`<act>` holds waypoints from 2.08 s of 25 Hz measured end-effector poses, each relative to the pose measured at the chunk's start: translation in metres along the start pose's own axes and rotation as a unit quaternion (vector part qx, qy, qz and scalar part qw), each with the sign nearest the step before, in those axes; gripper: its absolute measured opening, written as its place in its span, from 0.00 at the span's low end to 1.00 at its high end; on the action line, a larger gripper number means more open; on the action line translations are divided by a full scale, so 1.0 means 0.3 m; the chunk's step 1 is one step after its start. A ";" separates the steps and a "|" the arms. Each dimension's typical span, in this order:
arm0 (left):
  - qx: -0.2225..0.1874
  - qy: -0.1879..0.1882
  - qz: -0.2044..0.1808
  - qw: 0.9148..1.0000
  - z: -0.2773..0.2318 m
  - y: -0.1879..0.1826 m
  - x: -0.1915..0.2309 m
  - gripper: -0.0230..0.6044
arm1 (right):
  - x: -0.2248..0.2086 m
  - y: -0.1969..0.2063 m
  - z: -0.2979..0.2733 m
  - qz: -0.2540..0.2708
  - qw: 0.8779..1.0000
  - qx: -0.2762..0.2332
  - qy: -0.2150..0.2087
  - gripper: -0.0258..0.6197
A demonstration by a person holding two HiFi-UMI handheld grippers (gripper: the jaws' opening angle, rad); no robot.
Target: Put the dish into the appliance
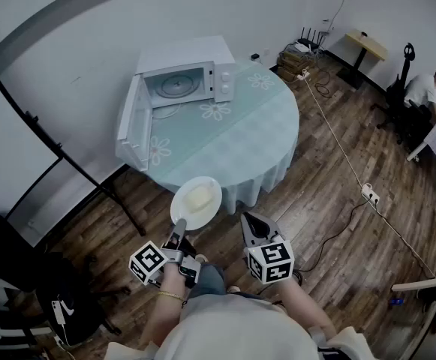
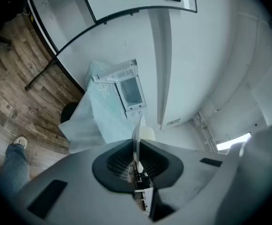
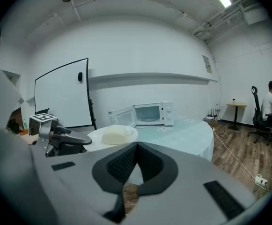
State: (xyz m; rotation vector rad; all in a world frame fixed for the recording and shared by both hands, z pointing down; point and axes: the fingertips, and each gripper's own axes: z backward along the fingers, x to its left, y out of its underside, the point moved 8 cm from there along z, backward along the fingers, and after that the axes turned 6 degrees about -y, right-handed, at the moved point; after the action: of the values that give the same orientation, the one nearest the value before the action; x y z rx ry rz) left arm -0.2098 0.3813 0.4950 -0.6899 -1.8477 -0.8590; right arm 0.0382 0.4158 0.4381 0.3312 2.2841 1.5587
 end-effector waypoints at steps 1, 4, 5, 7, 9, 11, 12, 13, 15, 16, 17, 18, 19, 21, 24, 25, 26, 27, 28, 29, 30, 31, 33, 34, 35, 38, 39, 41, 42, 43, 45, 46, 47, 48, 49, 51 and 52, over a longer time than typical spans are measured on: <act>0.003 0.002 -0.001 1.000 0.026 0.018 0.001 0.10 | 0.009 0.007 0.032 -0.002 1.000 -0.001 0.003 0.05; 0.011 0.007 -0.005 1.000 0.097 0.062 0.002 0.10 | 0.039 0.023 0.113 -0.010 1.000 -0.007 0.012 0.05; 0.013 0.008 -0.008 1.000 0.116 0.073 0.001 0.10 | 0.049 0.027 0.135 -0.014 1.000 -0.012 0.014 0.05; 0.015 0.011 -0.013 1.000 0.144 0.094 -0.005 0.10 | 0.065 0.035 0.169 -0.018 0.999 -0.021 0.017 0.05; 0.017 0.014 -0.013 1.000 0.162 0.111 -0.012 0.10 | 0.080 0.040 0.193 -0.017 0.999 -0.025 0.015 0.05; 0.019 0.014 -0.014 1.000 0.176 0.123 -0.015 0.10 | 0.097 0.044 0.212 -0.014 0.999 -0.026 0.011 0.05; 0.019 0.013 -0.015 1.000 0.181 0.128 -0.014 0.10 | 0.104 0.046 0.220 -0.015 0.999 -0.028 0.010 0.05; 0.019 0.013 -0.016 1.000 0.185 0.132 -0.014 0.10 | 0.109 0.049 0.228 -0.016 0.999 -0.030 0.010 0.05; 0.017 0.015 -0.016 1.000 0.193 0.140 -0.015 0.10 | 0.117 0.056 0.242 -0.020 0.999 -0.032 0.010 0.05; 0.016 0.016 -0.016 1.000 0.197 0.145 -0.017 0.10 | 0.119 0.059 0.250 -0.020 0.999 -0.032 0.011 0.05; 0.015 0.018 -0.016 1.000 0.199 0.151 -0.019 0.10 | 0.120 0.062 0.257 -0.018 0.999 -0.032 0.011 0.05; 0.015 0.019 -0.016 1.000 0.199 0.158 -0.021 0.10 | 0.119 0.064 0.265 -0.017 0.999 -0.031 0.012 0.05; 0.016 0.021 -0.016 1.000 0.199 0.164 -0.023 0.10 | 0.118 0.066 0.272 -0.016 0.999 -0.031 0.014 0.05; 0.016 0.023 -0.015 0.999 0.201 0.175 -0.029 0.10 | 0.117 0.068 0.285 -0.018 0.999 -0.032 0.017 0.05; 0.015 0.023 -0.016 1.000 0.207 0.186 -0.036 0.10 | 0.119 0.072 0.301 -0.021 0.999 -0.032 0.018 0.05; 0.015 0.023 -0.016 1.000 0.209 0.188 -0.036 0.10 | 0.119 0.075 0.303 -0.021 0.999 -0.031 0.017 0.05; 0.014 0.023 -0.016 1.000 0.209 0.189 -0.036 0.10 | 0.119 0.078 0.303 -0.021 0.999 -0.031 0.017 0.05; 0.014 0.023 -0.016 1.000 0.207 0.189 -0.035 0.10 | 0.118 0.080 0.302 -0.021 0.999 -0.030 0.016 0.05; 0.013 0.022 -0.016 1.000 0.206 0.189 -0.036 0.10 | 0.117 0.081 0.300 -0.021 0.999 -0.030 0.016 0.05; 0.013 0.021 -0.016 1.000 0.204 0.188 -0.037 0.10 | 0.116 0.081 0.299 -0.021 0.999 -0.029 0.015 0.05; 0.013 0.020 -0.016 1.000 0.203 0.188 -0.038 0.10 | 0.115 0.081 0.298 -0.022 0.999 -0.028 0.014 0.05; 0.013 0.018 -0.016 1.000 0.201 0.189 -0.039 0.10 | 0.113 0.079 0.296 -0.023 0.999 -0.028 0.013 0.05; 0.013 0.016 -0.015 1.000 0.193 0.187 -0.040 0.10 | 0.107 0.078 0.290 -0.024 0.999 -0.027 0.010 0.05; 0.011 0.015 -0.014 1.000 0.186 0.184 -0.040 0.10 | 0.103 0.077 0.283 -0.024 0.999 -0.026 0.010 0.05; 0.010 0.015 -0.014 1.000 0.178 0.179 -0.039 0.10 | 0.099 0.077 0.275 -0.025 0.999 -0.025 0.010 0.05; 0.007 0.016 -0.014 1.000 0.151 0.157 -0.038 0.10 | 0.086 0.074 0.245 -0.026 0.999 -0.024 0.010 0.05; 0.006 0.015 -0.014 1.000 0.138 0.148 -0.037 0.10 | 0.079 0.072 0.234 -0.026 0.999 -0.024 0.010 0.05; 0.004 0.014 -0.013 1.000 0.105 0.133 -0.035 0.10 | 0.058 0.068 0.211 -0.026 0.999 -0.023 0.011 0.05; 0.004 0.013 -0.012 1.000 0.084 0.125 -0.035 0.10 | 0.043 0.065 0.198 -0.026 0.999 -0.022 0.012 0.05; 0.003 0.013 -0.012 1.000 0.061 0.115 -0.037 0.10 | 0.026 0.059 0.184 -0.027 0.999 -0.021 0.014 0.05; 0.003 0.010 -0.011 1.000 0.014 0.095 -0.042 0.10 | -0.011 0.044 0.154 -0.029 0.999 -0.020 0.018 0.05; 0.003 0.010 -0.011 1.000 -0.010 0.085 -0.045 0.10 | -0.029 0.035 0.138 -0.030 0.999 -0.020 0.020 0.05; 0.003 0.010 -0.011 1.000 -0.034 0.075 -0.049 0.10 | -0.047 0.027 0.122 -0.030 0.999 -0.019 0.021 0.05; 0.003 0.010 -0.010 1.000 -0.057 0.067 -0.051 0.10 | -0.065 0.018 0.105 -0.029 0.999 -0.019 0.022 0.05; 0.003 0.010 -0.009 1.000 -0.080 0.057 -0.052 0.10 | -0.082 0.010 0.086 -0.029 0.999 -0.018 0.022 0.05; 0.003 0.010 -0.006 1.000 -0.129 0.037 -0.051 0.10 | -0.117 -0.007 0.045 -0.030 0.999 -0.018 0.022 0.05; 0.004 0.009 -0.005 1.000 -0.156 0.027 -0.051 0.10 | -0.136 -0.016 0.023 -0.030 0.999 -0.017 0.023 0.05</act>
State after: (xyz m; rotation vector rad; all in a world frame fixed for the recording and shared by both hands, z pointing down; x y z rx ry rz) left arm -0.1735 0.3473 0.4970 -0.6664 -1.8394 -0.8612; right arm 0.0781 0.4043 0.4378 0.2182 2.2760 1.5895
